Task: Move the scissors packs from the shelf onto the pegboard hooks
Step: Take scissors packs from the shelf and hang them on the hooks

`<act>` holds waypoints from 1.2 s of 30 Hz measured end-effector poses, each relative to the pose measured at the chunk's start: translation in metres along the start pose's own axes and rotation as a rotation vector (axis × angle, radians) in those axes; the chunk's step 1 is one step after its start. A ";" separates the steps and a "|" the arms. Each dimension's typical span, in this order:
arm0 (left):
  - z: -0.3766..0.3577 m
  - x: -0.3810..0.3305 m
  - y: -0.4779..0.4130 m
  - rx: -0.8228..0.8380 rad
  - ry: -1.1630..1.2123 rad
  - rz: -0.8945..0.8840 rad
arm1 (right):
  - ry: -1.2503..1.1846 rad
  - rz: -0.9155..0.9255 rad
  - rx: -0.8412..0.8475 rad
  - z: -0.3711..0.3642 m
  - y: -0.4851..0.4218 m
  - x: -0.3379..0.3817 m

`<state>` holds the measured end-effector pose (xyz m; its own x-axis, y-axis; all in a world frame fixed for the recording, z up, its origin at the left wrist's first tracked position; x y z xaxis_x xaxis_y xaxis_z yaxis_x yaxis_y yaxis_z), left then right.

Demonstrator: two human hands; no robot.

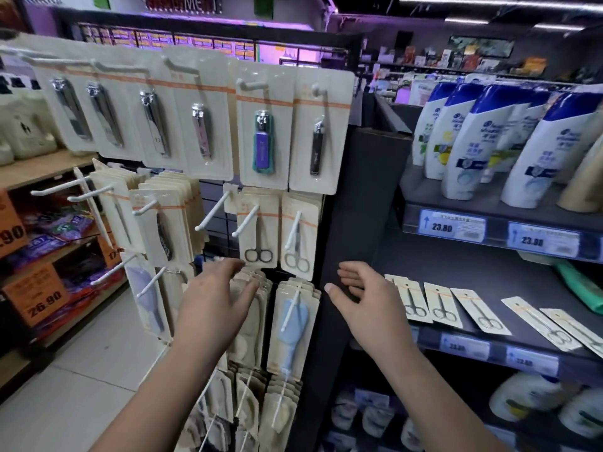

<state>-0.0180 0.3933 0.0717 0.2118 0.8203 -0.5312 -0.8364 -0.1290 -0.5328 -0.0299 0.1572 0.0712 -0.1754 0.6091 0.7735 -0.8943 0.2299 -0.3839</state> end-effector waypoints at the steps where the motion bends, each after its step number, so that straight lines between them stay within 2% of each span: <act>1: -0.001 -0.004 0.004 0.001 -0.018 0.004 | 0.017 0.010 -0.004 0.006 0.001 -0.003; 5: -0.007 -0.032 0.020 0.030 -0.105 -0.030 | 0.064 0.034 -0.003 0.034 0.007 -0.020; 11: -0.035 -0.108 0.055 0.041 -0.094 -0.078 | 0.140 0.020 -0.013 0.111 0.018 -0.071; 18: -0.116 -0.217 0.100 0.139 -0.055 -0.158 | 0.273 -0.015 -0.031 0.233 0.032 -0.155; 25: -0.204 -0.317 0.119 0.265 -0.030 -0.230 | 0.386 -0.134 -0.053 0.324 0.025 -0.238; 30: -0.257 -0.367 0.117 0.325 -0.075 -0.300 | 0.454 -0.218 -0.053 0.367 0.005 -0.280; 36: -0.318 -0.408 0.113 0.419 -0.098 -0.331 | 0.510 -0.297 -0.014 0.377 -0.022 -0.320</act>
<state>-0.0377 -0.1330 0.0183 0.4665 0.8302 -0.3052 -0.8673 0.3615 -0.3423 -0.1093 -0.3291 0.0222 0.3052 0.8041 0.5102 -0.8685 0.4548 -0.1971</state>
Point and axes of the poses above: each hand's wrist, its own y-axis away from the middle knuckle, its own z-axis out of the back of the hand, x = y × z, the point moved 3 cm from there along -y, towards the middle knuckle, and after that the axes turned 4 degrees about -x, right-handed, at the moved point
